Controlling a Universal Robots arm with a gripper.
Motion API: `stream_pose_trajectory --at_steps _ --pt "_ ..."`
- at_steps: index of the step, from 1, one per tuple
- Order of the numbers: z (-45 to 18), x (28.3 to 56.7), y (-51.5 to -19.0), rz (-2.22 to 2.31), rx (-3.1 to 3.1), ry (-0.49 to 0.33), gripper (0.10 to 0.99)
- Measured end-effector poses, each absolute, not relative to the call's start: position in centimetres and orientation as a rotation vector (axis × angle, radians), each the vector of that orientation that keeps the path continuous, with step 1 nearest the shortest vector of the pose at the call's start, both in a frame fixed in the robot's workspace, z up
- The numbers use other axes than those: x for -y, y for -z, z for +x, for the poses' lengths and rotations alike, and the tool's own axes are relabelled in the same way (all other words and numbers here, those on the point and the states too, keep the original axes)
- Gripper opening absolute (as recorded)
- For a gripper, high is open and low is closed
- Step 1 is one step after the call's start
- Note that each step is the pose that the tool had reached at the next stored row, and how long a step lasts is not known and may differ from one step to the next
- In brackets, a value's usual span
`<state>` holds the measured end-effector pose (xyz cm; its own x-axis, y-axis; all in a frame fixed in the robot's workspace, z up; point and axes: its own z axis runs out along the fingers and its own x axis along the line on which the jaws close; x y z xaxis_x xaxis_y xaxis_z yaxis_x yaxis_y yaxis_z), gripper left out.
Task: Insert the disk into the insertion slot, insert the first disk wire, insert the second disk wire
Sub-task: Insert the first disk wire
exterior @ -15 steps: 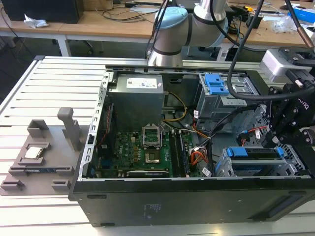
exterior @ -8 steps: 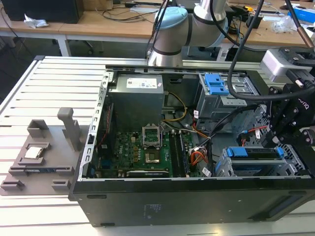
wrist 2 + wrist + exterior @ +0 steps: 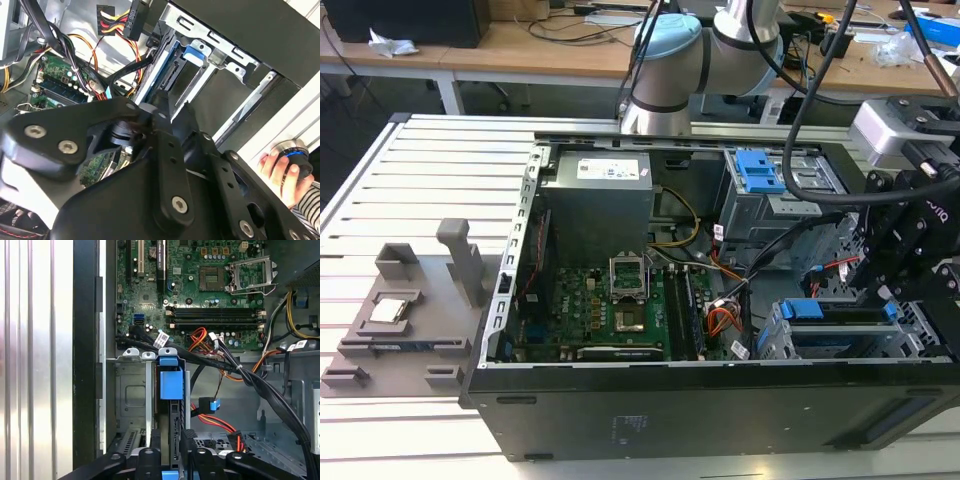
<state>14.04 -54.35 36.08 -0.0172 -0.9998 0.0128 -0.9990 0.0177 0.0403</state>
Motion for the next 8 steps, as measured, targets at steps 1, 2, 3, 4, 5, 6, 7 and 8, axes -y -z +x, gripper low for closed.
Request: stream_pose_trajectory --at_steps 1,2,3,4,5,6,7,8 --pt "14.0 54.3 -36.1 2.176 2.214 0.031 0.302" --pt "14.0 54.3 -36.1 2.175 2.214 0.030 0.302" --pt "14.0 54.1 -36.0 2.175 2.214 0.030 0.302" --pt "14.1 53.6 -36.1 2.173 2.212 0.026 0.302" --pt "14.1 53.1 -36.1 2.172 2.210 0.022 0.302" --pt "14.1 52.3 -36.1 2.170 2.209 0.018 0.302" --pt "14.1 51.9 -36.1 2.170 2.208 0.017 0.302" --pt "14.1 51.5 -36.1 2.169 2.207 0.016 0.302"
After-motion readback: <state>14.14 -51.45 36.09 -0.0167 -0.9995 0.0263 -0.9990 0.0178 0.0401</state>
